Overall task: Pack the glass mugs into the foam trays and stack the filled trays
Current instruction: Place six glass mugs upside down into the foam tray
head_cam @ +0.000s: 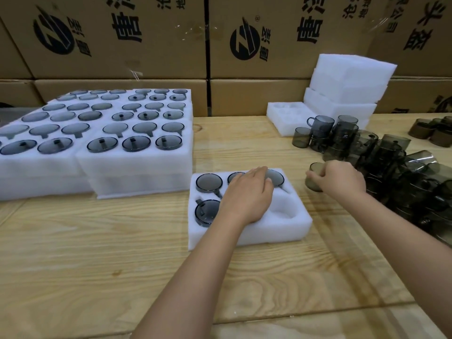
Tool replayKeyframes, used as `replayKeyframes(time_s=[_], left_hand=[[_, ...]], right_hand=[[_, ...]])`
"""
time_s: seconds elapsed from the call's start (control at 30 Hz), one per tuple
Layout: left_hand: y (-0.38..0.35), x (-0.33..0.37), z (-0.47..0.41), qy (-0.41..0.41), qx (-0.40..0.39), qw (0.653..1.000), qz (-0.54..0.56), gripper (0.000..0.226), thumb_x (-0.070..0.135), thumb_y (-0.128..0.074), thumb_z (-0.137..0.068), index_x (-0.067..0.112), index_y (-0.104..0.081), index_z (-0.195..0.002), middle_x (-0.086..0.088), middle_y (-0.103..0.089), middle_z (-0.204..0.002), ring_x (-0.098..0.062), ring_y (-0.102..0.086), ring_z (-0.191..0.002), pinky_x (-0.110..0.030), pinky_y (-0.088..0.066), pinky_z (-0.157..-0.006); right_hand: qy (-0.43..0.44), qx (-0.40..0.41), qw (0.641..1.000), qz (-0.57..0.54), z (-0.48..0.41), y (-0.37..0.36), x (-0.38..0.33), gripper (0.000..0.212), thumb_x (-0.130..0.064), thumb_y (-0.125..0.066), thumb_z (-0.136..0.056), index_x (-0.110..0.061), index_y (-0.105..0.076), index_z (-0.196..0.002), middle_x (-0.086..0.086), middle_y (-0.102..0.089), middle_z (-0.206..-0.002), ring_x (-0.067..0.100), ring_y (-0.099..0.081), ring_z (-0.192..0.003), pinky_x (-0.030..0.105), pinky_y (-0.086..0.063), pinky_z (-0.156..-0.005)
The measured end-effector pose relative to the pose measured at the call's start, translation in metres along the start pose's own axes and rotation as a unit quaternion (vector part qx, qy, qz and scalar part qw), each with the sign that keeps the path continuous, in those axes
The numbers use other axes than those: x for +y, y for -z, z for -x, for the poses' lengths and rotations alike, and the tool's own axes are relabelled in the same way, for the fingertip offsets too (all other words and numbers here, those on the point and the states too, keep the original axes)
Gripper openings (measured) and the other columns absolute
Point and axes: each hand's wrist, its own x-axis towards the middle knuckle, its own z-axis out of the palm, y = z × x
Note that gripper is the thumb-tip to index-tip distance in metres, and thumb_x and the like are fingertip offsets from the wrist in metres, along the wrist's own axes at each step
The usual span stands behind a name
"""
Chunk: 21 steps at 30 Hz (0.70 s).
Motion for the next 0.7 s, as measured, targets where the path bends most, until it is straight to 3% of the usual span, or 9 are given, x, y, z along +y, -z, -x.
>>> replayKeyframes(time_s=[0.07,0.17,0.27,0.37,0.5,0.6,0.7], left_hand=[[0.001,0.000,0.001,0.012,0.005,0.999,0.034,0.045,0.027,-0.025,-0.102,0.014,-0.034,-0.144,-0.007,-0.047,-0.142,-0.027,-0.039,-0.129,-0.036,-0.028,-0.103],[0.002,0.001,0.003,0.030,0.017,0.996,0.083,0.045,0.029,-0.026,-0.102,0.017,-0.036,-0.143,-0.007,-0.049,-0.140,-0.027,-0.043,-0.127,-0.037,-0.035,-0.100],[0.004,0.002,0.004,0.035,0.026,0.994,0.096,0.044,0.029,-0.026,-0.101,0.018,-0.037,-0.143,-0.004,-0.048,-0.142,-0.025,-0.043,-0.128,-0.037,-0.036,-0.100],[0.004,0.001,0.004,0.039,0.035,0.993,0.108,0.044,0.029,-0.026,-0.101,0.019,-0.037,-0.143,-0.005,-0.052,-0.138,-0.025,-0.045,-0.125,-0.037,-0.038,-0.098],[0.001,0.001,0.008,0.032,0.076,0.991,0.102,0.042,0.028,-0.029,-0.100,0.020,-0.043,-0.139,-0.003,-0.060,-0.124,-0.022,-0.052,-0.114,-0.034,-0.041,-0.084],[-0.001,-0.001,0.012,0.009,0.113,0.990,0.089,0.037,0.025,-0.035,-0.099,0.021,-0.050,-0.132,0.001,-0.064,-0.112,-0.018,-0.055,-0.104,-0.032,-0.042,-0.076],[0.001,-0.002,0.017,-0.023,0.161,0.979,0.120,0.031,0.021,-0.040,-0.098,0.020,-0.059,-0.123,0.006,-0.067,-0.110,-0.013,-0.057,-0.095,-0.030,-0.045,-0.080]], right_hand=[[0.020,0.024,0.999,0.030,0.014,0.000,-0.001,0.048,-0.061,-0.050,-0.085,-0.017,-0.058,-0.065,0.006,-0.064,-0.075,0.028,-0.057,-0.081,0.035,-0.036,-0.074],[0.053,0.070,0.996,-0.001,0.036,-0.003,0.003,0.049,-0.061,-0.055,-0.082,-0.021,-0.043,-0.057,-0.001,-0.054,-0.065,0.024,-0.048,-0.070,0.037,-0.034,-0.077],[0.064,0.118,0.986,-0.095,0.056,-0.014,0.006,0.046,-0.052,-0.066,-0.078,-0.016,-0.045,-0.058,0.001,-0.051,-0.072,0.026,-0.049,-0.073,0.037,-0.035,-0.075],[0.036,0.145,0.970,-0.191,0.066,-0.026,0.004,0.045,-0.043,-0.075,-0.073,-0.010,-0.046,-0.062,0.004,-0.043,-0.089,0.027,-0.048,-0.079,0.032,-0.038,-0.069],[-0.014,0.138,0.956,-0.259,0.069,-0.033,-0.001,0.044,-0.040,-0.078,-0.071,-0.010,-0.046,-0.066,0.007,-0.042,-0.104,0.021,-0.047,-0.083,0.029,-0.035,-0.069],[-0.048,0.134,0.949,-0.282,0.071,-0.033,-0.002,0.042,-0.037,-0.078,-0.072,-0.012,-0.045,-0.065,0.003,-0.046,-0.091,0.019,-0.045,-0.078,0.028,-0.028,-0.064],[-0.069,0.179,0.925,-0.327,0.074,-0.024,-0.002,0.038,-0.033,-0.078,-0.071,-0.010,-0.049,-0.064,0.001,-0.048,-0.085,0.018,-0.045,-0.076,0.024,-0.022,-0.061]])
